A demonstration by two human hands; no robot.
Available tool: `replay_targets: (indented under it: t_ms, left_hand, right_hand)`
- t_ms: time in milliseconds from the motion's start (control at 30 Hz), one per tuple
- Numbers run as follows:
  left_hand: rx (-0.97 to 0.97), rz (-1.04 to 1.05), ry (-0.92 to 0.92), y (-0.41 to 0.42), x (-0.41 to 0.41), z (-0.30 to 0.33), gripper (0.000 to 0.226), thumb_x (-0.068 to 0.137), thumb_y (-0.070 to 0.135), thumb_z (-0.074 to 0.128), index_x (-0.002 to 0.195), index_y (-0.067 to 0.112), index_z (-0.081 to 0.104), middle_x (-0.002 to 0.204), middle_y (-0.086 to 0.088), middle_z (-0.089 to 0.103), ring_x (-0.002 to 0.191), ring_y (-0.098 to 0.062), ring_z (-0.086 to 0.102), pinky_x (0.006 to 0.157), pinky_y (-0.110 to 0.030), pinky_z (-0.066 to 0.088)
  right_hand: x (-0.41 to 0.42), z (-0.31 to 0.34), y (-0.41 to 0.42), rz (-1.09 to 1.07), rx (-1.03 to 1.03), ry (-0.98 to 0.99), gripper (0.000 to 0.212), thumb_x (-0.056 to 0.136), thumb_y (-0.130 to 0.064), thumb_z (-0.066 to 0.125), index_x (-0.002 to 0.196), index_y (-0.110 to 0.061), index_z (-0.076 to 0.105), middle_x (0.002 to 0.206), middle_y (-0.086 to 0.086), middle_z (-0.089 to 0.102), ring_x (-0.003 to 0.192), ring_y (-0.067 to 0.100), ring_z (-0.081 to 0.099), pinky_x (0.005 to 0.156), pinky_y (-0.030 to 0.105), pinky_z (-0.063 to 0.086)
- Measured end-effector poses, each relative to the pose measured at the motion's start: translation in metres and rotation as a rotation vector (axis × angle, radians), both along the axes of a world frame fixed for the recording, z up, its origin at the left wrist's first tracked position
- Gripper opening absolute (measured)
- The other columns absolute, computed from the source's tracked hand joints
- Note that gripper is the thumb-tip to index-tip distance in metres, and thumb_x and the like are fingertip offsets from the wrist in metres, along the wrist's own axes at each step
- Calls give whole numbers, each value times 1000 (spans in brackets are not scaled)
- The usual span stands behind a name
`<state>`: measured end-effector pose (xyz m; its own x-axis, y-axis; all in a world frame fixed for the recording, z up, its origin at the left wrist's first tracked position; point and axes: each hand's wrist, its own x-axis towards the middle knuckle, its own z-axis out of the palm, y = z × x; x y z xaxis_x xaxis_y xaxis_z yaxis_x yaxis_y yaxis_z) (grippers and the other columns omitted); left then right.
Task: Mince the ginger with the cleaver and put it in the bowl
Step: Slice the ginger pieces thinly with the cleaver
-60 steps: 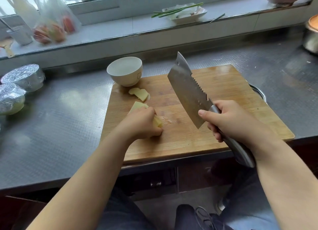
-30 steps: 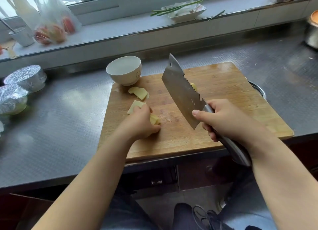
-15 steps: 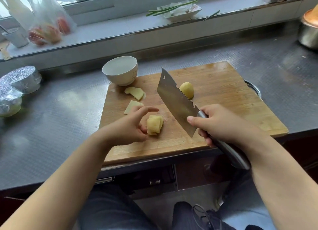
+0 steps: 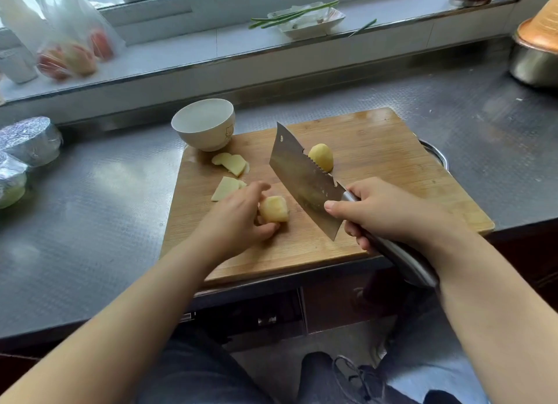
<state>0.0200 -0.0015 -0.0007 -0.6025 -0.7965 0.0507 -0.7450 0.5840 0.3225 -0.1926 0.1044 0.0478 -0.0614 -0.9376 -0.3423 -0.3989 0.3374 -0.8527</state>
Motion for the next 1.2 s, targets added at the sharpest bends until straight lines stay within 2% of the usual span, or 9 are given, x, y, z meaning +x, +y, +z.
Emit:
replay_targets:
  t_ms: [133, 200, 300, 400, 500, 600, 767, 900, 1200]
  left_hand:
    - [-112, 104, -68, 13, -15, -7, 90, 75, 53, 73, 145, 19, 29, 133, 0, 53, 119, -20, 51, 94, -31, 40]
    - [-37, 90, -65, 12, -11, -3, 95, 72, 48, 78, 147, 24, 26, 137, 1, 51, 122, -20, 49, 97, -32, 39]
    - [122, -20, -54, -1, 8, 7, 89, 75, 30, 80, 145, 42, 26, 124, 11, 54, 103, -7, 56, 92, -29, 45]
    - [69, -111, 17, -16, 21, 2, 71, 79, 22, 77, 135, 48, 41, 109, 20, 54, 85, 4, 57, 82, -25, 48]
    - [-120, -250, 91, -22, 22, -10, 52, 79, 24, 77, 126, 34, 57, 116, 13, 54, 78, 0, 56, 75, -23, 45]
    - [-272, -366, 125, -24, 19, -17, 39, 84, 27, 70, 122, 22, 62, 124, 3, 54, 85, -6, 56, 72, -24, 47]
    - [-347, -413, 132, -21, -1, -23, 34, 89, 31, 58, 120, 16, 61, 121, -3, 59, 81, -16, 60, 62, -36, 54]
    - [-405, -361, 124, -13, -12, -25, 29, 87, 31, 61, 110, 14, 62, 115, -5, 60, 78, -20, 61, 53, -35, 52]
    - [-160, -205, 307, -13, -14, -29, 14, 84, 24, 69, 89, 25, 56, 116, 8, 51, 85, -11, 57, 72, -39, 54]
  right_hand:
    - [1, -4, -5, 22, 12, 3, 19, 99, -27, 56, 88, -11, 55, 56, 3, 51, 41, 12, 49, 43, 24, 44]
    - [0, -4, -7, 26, 17, -3, 18, 99, -27, 56, 89, -11, 56, 56, 2, 52, 41, 12, 50, 43, 24, 44]
    - [-2, -3, -9, 40, 20, -12, 17, 99, -26, 56, 92, -10, 57, 56, 2, 52, 42, 13, 50, 43, 24, 45]
    - [-2, -3, -11, 61, 22, -12, 17, 99, -26, 56, 94, -11, 58, 54, 2, 52, 43, 13, 51, 45, 26, 45]
    - [-1, -3, -13, 73, 15, -7, 17, 99, -26, 56, 96, -9, 59, 54, 2, 52, 43, 14, 51, 45, 26, 46]
    - [-2, -2, -16, 102, 14, 15, 18, 99, -26, 56, 88, -10, 56, 54, 3, 52, 43, 14, 51, 44, 26, 45]
    - [-14, 6, -19, 125, 31, 72, 22, 98, -26, 58, 86, -8, 56, 56, 6, 53, 43, 16, 50, 44, 27, 44]
    - [-28, 11, -23, 133, 45, 168, 18, 98, -24, 57, 93, -6, 58, 59, 7, 57, 46, 16, 55, 47, 29, 47]
    - [-32, 15, -33, 246, 50, 325, 10, 96, -14, 52, 103, -12, 59, 69, 6, 64, 50, 15, 58, 53, 30, 53]
